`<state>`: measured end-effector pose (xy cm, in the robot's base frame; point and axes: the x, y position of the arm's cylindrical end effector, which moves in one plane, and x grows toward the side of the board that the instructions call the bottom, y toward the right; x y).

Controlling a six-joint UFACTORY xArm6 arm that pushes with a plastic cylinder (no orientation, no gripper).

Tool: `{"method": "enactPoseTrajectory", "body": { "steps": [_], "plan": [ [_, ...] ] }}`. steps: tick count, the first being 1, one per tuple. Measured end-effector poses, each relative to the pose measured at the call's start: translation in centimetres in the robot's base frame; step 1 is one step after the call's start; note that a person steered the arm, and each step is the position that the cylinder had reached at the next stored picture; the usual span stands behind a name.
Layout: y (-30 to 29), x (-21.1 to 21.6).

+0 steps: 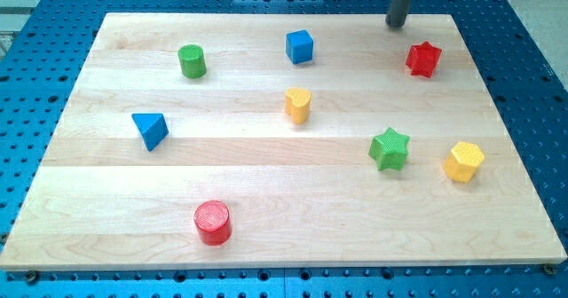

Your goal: Move the cube to the top center of the board

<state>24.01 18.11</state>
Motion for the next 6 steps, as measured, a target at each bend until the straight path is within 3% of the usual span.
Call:
{"method": "enactPoseTrajectory", "body": {
  "steps": [1, 3, 4, 6],
  "plan": [
    [-0.6, 4.7],
    [-1.7, 6.0],
    [-11.3, 6.6],
    [-15.4, 7.4]
  ]
}}
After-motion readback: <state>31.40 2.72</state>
